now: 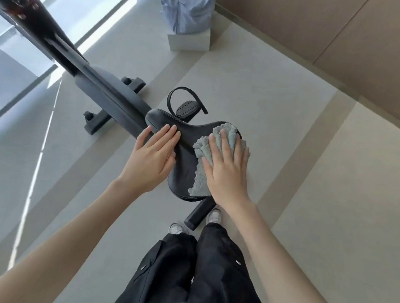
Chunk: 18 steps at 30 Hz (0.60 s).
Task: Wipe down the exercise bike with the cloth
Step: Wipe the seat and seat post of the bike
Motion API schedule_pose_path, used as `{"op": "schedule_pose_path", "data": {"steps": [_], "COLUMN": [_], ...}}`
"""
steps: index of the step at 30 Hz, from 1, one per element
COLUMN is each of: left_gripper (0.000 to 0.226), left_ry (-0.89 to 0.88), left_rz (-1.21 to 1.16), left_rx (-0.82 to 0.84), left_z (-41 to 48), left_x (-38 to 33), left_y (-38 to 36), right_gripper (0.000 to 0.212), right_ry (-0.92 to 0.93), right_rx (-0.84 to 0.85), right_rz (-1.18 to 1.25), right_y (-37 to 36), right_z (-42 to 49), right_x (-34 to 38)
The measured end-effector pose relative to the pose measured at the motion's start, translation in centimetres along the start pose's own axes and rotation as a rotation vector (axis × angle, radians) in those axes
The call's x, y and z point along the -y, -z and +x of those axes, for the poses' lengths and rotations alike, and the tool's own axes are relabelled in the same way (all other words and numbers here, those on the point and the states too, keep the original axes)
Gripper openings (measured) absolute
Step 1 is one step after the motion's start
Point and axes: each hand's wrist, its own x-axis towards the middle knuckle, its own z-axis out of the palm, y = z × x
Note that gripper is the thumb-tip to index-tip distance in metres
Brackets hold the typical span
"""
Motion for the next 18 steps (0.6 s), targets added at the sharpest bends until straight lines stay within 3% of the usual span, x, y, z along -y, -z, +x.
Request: {"op": "schedule_pose_path", "data": {"steps": [5, 8, 11, 14, 18], "left_gripper": [0.047, 0.047, 0.047, 0.047, 0.047], "left_ry": [-0.002, 0.015, 0.024, 0.022, 0.003], "left_rz": [0.009, 0.021, 0.032, 0.043, 0.008], "left_rx": [-0.017, -0.021, -0.042, -0.058, -0.070], "left_z": [0.1, 0.1, 0.1, 0.2, 0.3], "left_x": [0.1, -0.4, -0.9, -0.9, 0.0], "left_y": [-0.1, -0.1, -0.3, -0.5, -0.3], "right_gripper": [0.051, 0.050, 0.035, 0.032, 0.054], "right_ry": [-0.029, -0.079, -0.094, -0.065, -0.088], "right_rx": [0.052, 0.222, 0.406, 0.349, 0.166], "right_rz": [0.060, 0.229, 0.334, 0.306, 0.246], "right_y": [1.0, 2.0, 3.4, 3.0, 1.8], "right_z": [3.4, 7.5, 10.7, 9.9, 5.4], "right_x": [-1.5, -2.9, -3.7, -3.7, -3.1]}}
